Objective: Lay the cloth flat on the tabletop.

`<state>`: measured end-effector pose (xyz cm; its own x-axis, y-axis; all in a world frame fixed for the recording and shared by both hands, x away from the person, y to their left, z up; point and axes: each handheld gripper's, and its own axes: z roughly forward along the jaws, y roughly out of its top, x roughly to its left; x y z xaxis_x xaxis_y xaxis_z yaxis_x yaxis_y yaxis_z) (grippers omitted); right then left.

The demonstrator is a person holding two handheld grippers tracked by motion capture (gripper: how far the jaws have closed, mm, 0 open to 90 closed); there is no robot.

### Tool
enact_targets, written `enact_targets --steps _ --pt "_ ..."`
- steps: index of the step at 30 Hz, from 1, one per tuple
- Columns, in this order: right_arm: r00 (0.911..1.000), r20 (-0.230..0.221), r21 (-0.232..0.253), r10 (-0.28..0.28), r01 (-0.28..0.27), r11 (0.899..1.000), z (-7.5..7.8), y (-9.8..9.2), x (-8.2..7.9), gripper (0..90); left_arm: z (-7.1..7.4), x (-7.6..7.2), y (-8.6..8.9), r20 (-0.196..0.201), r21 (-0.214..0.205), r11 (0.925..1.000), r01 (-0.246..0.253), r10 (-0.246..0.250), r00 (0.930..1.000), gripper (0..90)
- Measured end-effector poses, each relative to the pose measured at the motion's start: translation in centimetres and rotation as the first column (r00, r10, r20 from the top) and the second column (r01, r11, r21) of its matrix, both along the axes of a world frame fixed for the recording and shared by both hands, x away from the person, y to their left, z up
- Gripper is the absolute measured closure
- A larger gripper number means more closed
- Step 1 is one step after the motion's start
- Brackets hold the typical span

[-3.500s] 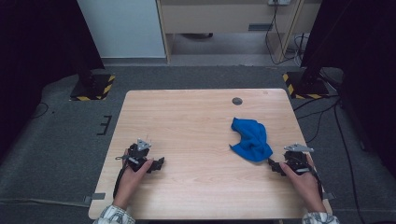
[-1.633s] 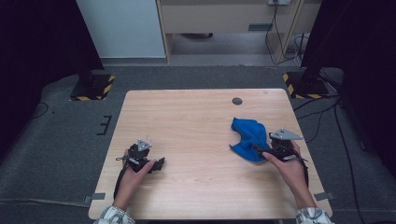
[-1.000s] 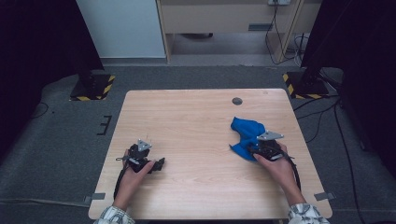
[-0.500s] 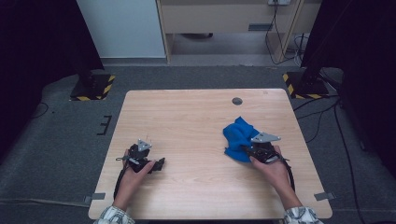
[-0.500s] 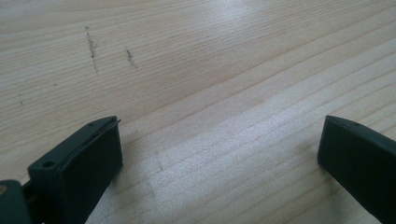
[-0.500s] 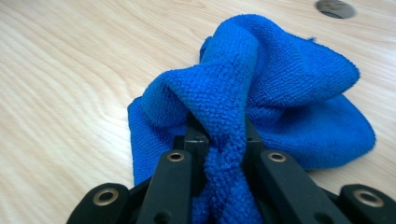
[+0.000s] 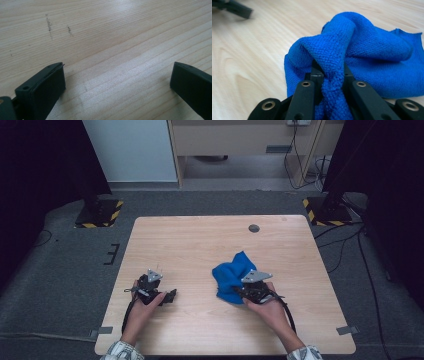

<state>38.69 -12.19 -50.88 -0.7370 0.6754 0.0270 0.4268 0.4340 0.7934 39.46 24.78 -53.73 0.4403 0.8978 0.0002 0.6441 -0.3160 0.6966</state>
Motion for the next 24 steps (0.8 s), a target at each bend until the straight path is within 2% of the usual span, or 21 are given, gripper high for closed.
enact_targets --steps 5,8,13,15,18,20,24 --pt "0.9987 0.002 -0.002 0.051 -0.051 0.999 -0.4 3.2 -1.3 76.9 0.0 0.0 0.0 -0.001 0.001 1.0000 0.001 -0.001 1.0000 0.0" --pt "0.9987 -0.002 0.000 0.051 -0.051 0.999 -0.5 4.7 -1.7 74.4 0.0 0.0 0.0 -0.001 0.001 1.0000 0.002 -0.002 1.0000 0.0" --pt "0.9997 -0.010 0.024 0.023 -0.022 0.999 -1.0 7.3 -1.3 61.5 0.0 0.0 -0.1 -0.001 0.001 1.0000 0.002 -0.002 1.0000 0.0" --pt "0.9997 -0.023 0.036 -0.001 0.002 0.999 -0.9 8.0 -0.9 49.9 0.0 0.0 -0.1 -0.001 0.001 1.0000 0.002 -0.002 1.0000 0.0" --pt "0.9999 -0.003 0.015 -0.013 0.013 1.000 -0.5 8.2 -0.9 33.4 0.0 0.0 -0.1 -0.001 0.001 1.0000 0.002 -0.002 1.0000 0.0" --pt "0.9997 -0.006 0.011 -0.023 0.023 1.000 0.0 7.7 -1.1 22.4 0.0 0.0 -0.1 -0.001 0.001 1.0000 0.002 -0.002 1.0000 0.0" --pt "0.9986 0.013 0.030 -0.051 0.050 0.998 1.0 5.8 -1.3 14.9 0.0 0.0 -0.1 -0.001 -0.001 1.0000 -0.008 0.008 1.0000 0.0"
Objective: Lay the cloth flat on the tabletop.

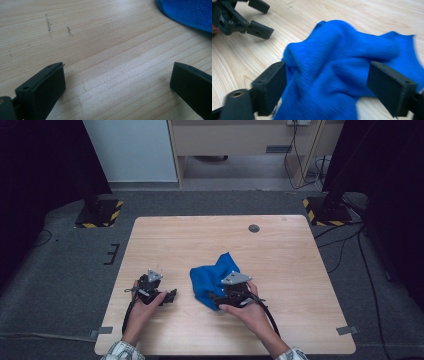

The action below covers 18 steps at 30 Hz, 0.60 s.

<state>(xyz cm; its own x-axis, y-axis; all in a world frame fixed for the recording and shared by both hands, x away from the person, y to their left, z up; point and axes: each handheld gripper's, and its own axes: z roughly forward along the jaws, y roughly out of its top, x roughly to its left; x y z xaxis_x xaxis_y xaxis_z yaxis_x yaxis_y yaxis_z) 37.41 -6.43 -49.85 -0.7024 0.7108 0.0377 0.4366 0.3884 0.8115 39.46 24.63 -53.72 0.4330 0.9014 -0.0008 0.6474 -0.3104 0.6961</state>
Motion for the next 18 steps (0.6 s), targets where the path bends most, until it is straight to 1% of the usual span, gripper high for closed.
enact_targets --steps 1,5,7,8,9,10,11,12,13,14,15,18 --pt "1.0000 0.007 0.006 -0.007 0.007 1.000 0.3 -0.5 0.0 14.5 0.0 0.0 0.0 0.000 -0.001 1.0000 -0.003 0.003 1.0000 0.0" --pt "0.9998 0.008 0.033 -0.016 0.016 0.999 1.3 -2.7 0.5 10.9 0.1 0.0 0.0 0.002 -0.003 1.0000 -0.005 0.005 1.0000 0.5" --pt "0.9994 0.016 0.045 -0.030 0.030 0.999 1.5 -3.8 1.2 13.7 0.2 0.0 0.1 0.003 -0.015 0.9997 -0.020 0.020 0.9998 2.7" --pt "0.9992 0.016 0.046 -0.037 0.036 0.998 1.4 -4.4 1.9 17.2 0.2 0.0 0.1 0.003 -0.019 0.9995 -0.025 0.025 0.9997 3.9" --pt "0.9988 0.015 0.038 -0.046 0.046 0.998 1.3 -4.7 2.4 23.7 0.3 0.1 0.1 0.004 -0.021 0.9994 -0.028 0.028 0.9996 4.4" --pt "0.9984 0.017 0.025 -0.055 0.054 0.998 1.1 -5.1 3.1 33.1 0.3 0.1 0.1 0.006 -0.019 0.9995 -0.027 0.027 0.9996 4.6" --pt "0.9981 0.016 0.013 -0.059 0.059 0.998 0.8 -5.3 3.8 36.3 0.4 0.1 0.0 0.009 -0.017 0.9996 -0.024 0.025 0.9997 5.1" --pt "0.9974 0.000 -0.001 -0.072 0.072 0.997 0.5 -5.5 4.7 42.8 0.4 0.0 0.0 0.009 -0.016 0.9996 -0.024 0.024 0.9997 5.5" --pt "0.9969 0.004 -0.009 -0.079 0.079 0.997 0.3 -5.5 5.2 48.6 0.4 0.0 0.0 0.011 -0.016 0.9996 -0.022 0.022 0.9997 5.5" --pt "0.9965 0.007 -0.008 -0.083 0.083 0.996 0.1 -5.5 5.8 51.0 0.5 0.1 -0.1 0.014 -0.016 0.9997 -0.019 0.019 0.9997 5.5" --pt "0.9959 -0.001 -0.002 -0.090 0.090 0.996 -0.1 -5.4 6.3 53.5 0.5 0.1 -0.1 0.018 -0.018 0.9997 -0.017 0.018 0.9997 5.6" --pt "0.9932 -0.016 -0.023 -0.115 0.115 0.993 -1.0 -4.8 7.6 54.7 0.7 0.0 -0.1 0.029 -0.020 0.9997 -0.013 0.014 0.9995 6.5"
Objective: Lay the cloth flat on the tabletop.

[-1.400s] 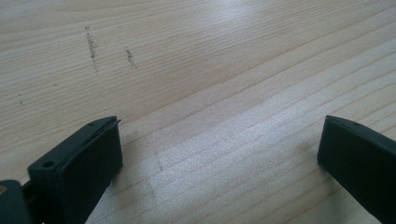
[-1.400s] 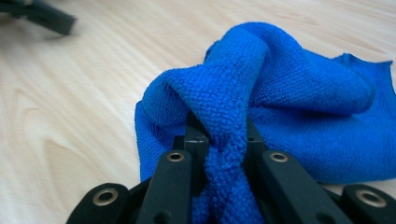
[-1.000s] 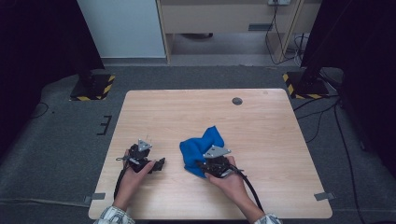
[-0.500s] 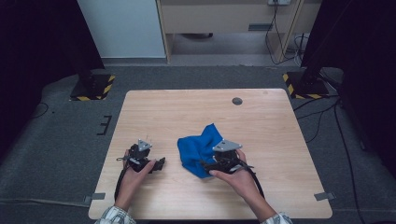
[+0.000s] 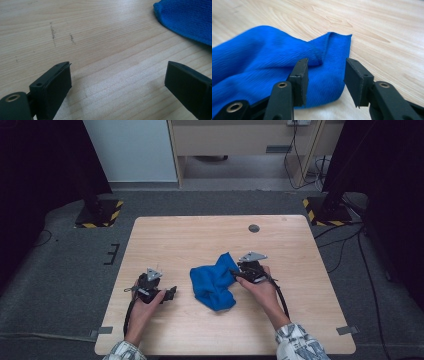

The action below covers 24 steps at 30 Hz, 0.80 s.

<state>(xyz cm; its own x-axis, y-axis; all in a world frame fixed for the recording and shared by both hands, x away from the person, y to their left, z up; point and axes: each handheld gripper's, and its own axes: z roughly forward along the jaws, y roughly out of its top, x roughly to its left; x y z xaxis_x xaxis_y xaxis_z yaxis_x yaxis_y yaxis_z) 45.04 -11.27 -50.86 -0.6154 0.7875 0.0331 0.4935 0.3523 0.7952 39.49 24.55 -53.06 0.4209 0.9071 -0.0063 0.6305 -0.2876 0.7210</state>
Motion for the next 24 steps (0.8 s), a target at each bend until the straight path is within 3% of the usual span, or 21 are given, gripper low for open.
enact_targets --steps 3,8,15,20,24 --pt "0.9995 -0.022 -0.056 -0.020 0.019 0.998 -1.0 0.4 0.8 58.0 0.2 0.0 0.0 0.008 -0.017 0.9998 0.001 -0.001 1.0000 6.7" --pt "0.9980 -0.057 -0.095 -0.027 0.021 0.995 -2.1 0.2 0.6 61.2 0.3 -0.1 -0.1 0.013 -0.042 0.9991 0.001 -0.001 0.9999 8.1" --pt "0.9969 -0.060 -0.070 -0.051 0.047 0.996 -2.4 -1.2 -1.0 59.8 0.6 -0.2 -0.4 0.025 -0.041 0.9989 0.024 -0.023 0.9994 9.5" --pt "0.9927 -0.076 -0.047 -0.094 0.090 0.995 -2.4 -3.0 -3.6 52.9 1.0 -0.3 -0.8 0.037 -0.071 0.9960 0.056 -0.053 0.9979 11.9" --pt "0.9931 -0.070 -0.045 -0.094 0.091 0.995 -2.2 -4.3 -4.6 46.3 1.5 -0.2 -1.6 0.049 -0.075 0.9929 0.092 -0.088 0.9949 12.7"
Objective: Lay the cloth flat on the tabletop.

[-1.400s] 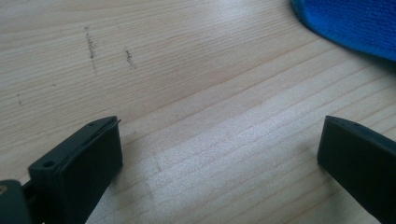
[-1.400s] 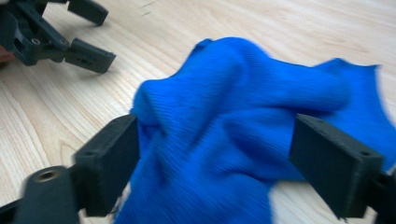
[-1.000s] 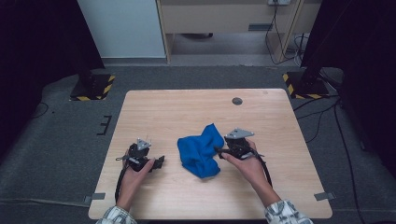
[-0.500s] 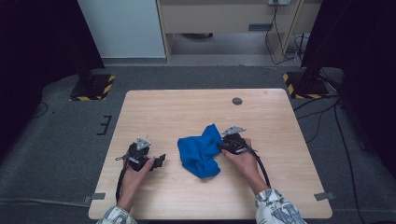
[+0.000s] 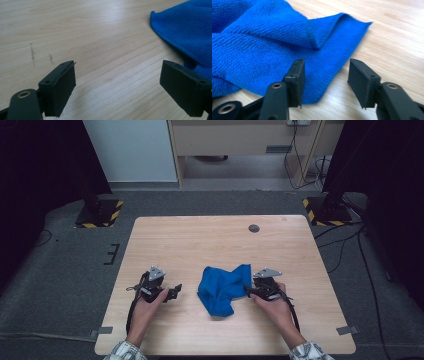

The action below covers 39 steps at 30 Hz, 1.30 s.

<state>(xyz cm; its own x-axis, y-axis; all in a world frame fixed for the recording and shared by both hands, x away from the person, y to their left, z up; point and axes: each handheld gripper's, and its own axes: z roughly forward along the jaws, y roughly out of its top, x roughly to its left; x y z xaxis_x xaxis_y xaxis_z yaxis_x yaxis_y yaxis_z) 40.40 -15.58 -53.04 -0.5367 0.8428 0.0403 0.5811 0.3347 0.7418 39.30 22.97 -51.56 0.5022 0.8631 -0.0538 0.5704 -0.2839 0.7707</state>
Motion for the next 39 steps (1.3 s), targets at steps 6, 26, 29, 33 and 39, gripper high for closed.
enact_targets --steps 6,26,29,33,39 --pt "0.9992 0.038 0.037 -0.014 0.012 0.999 1.6 -1.4 0.7 53.5 0.8 0.8 -1.3 0.006 0.013 0.9975 0.069 -0.069 0.9976 14.4" --pt "0.9993 0.017 0.054 -0.034 0.033 0.998 1.0 -0.6 6.9 54.1 1.2 6.1 -6.2 -0.028 0.024 0.9912 0.130 -0.130 0.9911 13.8" --pt "0.9986 0.002 0.045 -0.052 0.052 0.998 0.7 -0.3 7.4 50.3 1.0 6.6 -6.5 -0.036 0.019 0.9915 0.128 -0.128 0.9912 13.8" --pt "0.9978 -0.017 0.054 -0.064 0.065 0.996 0.1 -0.3 8.1 48.5 0.7 7.0 -7.0 -0.049 0.039 0.9910 0.128 -0.126 0.9908 14.7" --pt "0.9974 -0.026 0.048 -0.067 0.068 0.997 -0.3 -0.3 8.3 51.0 0.2 7.6 -7.6 -0.062 0.044 0.9926 0.113 -0.111 0.9919 16.8"
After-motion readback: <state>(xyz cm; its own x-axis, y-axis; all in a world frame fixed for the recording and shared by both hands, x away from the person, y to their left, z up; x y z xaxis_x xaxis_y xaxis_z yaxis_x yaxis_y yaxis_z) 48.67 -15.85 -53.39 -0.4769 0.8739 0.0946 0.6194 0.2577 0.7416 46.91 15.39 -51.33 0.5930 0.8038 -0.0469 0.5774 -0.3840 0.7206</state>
